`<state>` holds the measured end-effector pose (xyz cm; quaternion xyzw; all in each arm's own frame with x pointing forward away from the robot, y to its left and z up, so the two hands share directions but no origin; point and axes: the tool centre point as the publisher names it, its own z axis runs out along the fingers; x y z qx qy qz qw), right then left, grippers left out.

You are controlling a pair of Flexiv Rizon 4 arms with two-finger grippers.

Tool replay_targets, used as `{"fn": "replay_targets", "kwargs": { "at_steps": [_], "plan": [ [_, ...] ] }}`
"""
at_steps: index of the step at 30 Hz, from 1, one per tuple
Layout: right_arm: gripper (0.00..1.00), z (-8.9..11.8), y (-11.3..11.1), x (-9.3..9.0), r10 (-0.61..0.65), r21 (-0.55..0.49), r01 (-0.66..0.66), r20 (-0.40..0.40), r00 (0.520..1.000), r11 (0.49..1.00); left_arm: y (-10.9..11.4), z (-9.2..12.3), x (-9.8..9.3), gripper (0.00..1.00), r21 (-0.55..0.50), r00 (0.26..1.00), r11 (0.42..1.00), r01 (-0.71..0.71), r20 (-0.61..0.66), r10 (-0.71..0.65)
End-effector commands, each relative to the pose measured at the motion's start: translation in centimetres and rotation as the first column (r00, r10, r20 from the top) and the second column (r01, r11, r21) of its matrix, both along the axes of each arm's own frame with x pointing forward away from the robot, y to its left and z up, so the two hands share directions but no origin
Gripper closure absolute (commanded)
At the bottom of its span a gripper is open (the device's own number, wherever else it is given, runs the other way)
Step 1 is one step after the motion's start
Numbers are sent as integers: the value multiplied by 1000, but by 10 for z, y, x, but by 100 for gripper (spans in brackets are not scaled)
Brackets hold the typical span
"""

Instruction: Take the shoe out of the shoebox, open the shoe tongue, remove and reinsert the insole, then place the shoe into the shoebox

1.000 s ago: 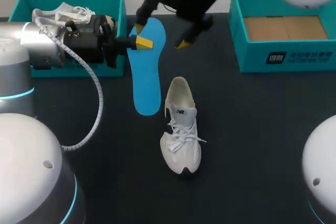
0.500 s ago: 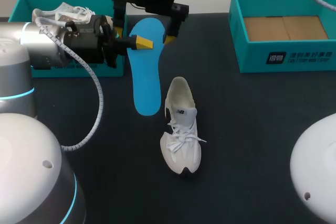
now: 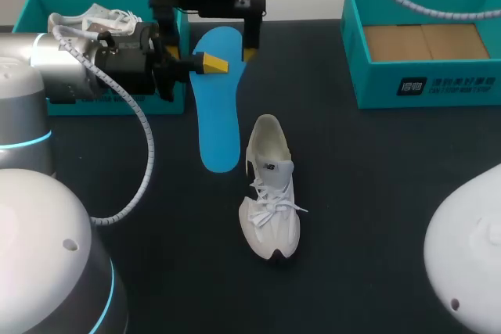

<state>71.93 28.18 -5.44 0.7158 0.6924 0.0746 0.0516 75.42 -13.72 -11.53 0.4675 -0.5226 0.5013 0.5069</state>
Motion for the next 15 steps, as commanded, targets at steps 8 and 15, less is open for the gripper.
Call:
{"fn": "replay_targets", "kwargs": {
  "at_steps": [8,15],
  "plan": [
    [0,1,2,-1,-8,-23,8,6,1000,1000,1,1,-1,100,4,1000,1000,-1,0,1],
    [0,1,2,-1,-8,-23,8,6,1000,1000,1,1,-1,100,4,1000,1000,-1,0,1]
  ]
}}
